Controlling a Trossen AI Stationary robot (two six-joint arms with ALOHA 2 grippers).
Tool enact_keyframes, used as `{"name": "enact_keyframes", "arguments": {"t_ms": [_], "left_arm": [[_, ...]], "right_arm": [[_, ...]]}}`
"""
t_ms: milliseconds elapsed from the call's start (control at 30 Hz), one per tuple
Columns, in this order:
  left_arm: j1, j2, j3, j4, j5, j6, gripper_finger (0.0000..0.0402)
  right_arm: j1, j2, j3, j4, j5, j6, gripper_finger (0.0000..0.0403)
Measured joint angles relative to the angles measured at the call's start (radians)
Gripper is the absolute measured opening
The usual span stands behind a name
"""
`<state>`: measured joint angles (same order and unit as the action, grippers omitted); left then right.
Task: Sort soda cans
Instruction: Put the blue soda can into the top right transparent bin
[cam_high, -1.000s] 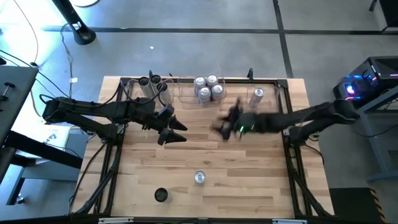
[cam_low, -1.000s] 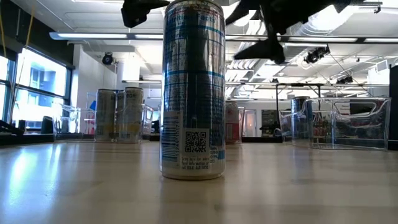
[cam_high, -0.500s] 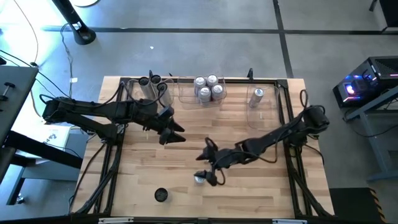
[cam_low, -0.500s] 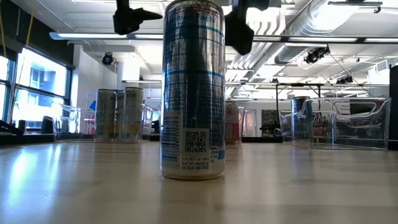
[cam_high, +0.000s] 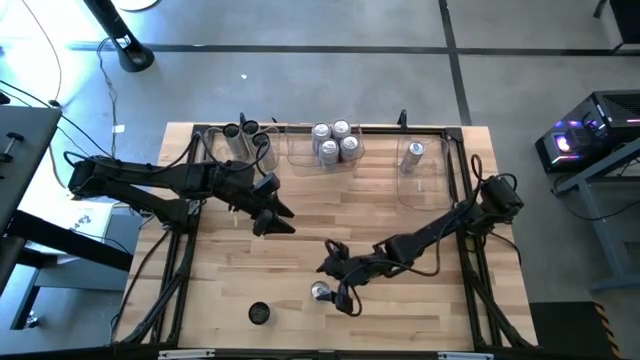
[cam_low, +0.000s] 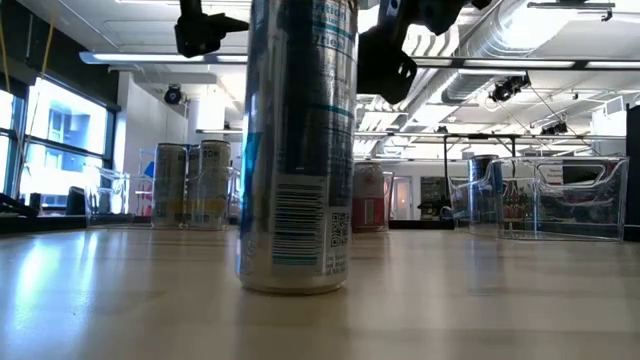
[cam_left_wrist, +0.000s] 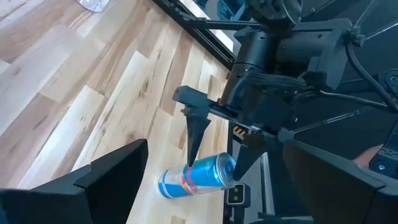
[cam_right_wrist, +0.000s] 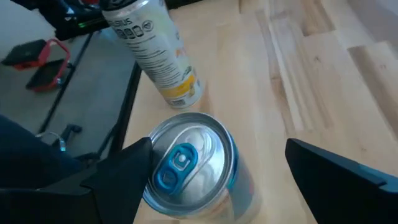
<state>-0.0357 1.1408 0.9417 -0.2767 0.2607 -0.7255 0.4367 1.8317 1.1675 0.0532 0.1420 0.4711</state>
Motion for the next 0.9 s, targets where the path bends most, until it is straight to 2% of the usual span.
{"name": "enact_keyframes", "arguments": {"t_ms": [167, 367, 633, 900], "left_arm": [[0.005, 0.0, 0.0, -0.001, -0.001, 0.008, 0.0369], [0.006, 0.0, 0.0, -0.009, -0.002, -0.017, 0.0369], [0.006, 0.0, 0.0, -0.018, -0.007, -0.032, 0.0369], [0.006, 0.0, 0.0, -0.016, -0.01, -0.059, 0.0369]], "right_arm": [[0.002, -0.002, 0.001, -0.012, 0.044, -0.025, 0.0362], [0.01, -0.001, 0.015, -0.022, 0.037, -0.107, 0.0362], [0.009, -0.002, 0.139, -0.12, 0.055, -0.266, 0.0362], [-0.017, -0.003, 0.16, -0.17, 0.033, -0.262, 0.0362]]}}
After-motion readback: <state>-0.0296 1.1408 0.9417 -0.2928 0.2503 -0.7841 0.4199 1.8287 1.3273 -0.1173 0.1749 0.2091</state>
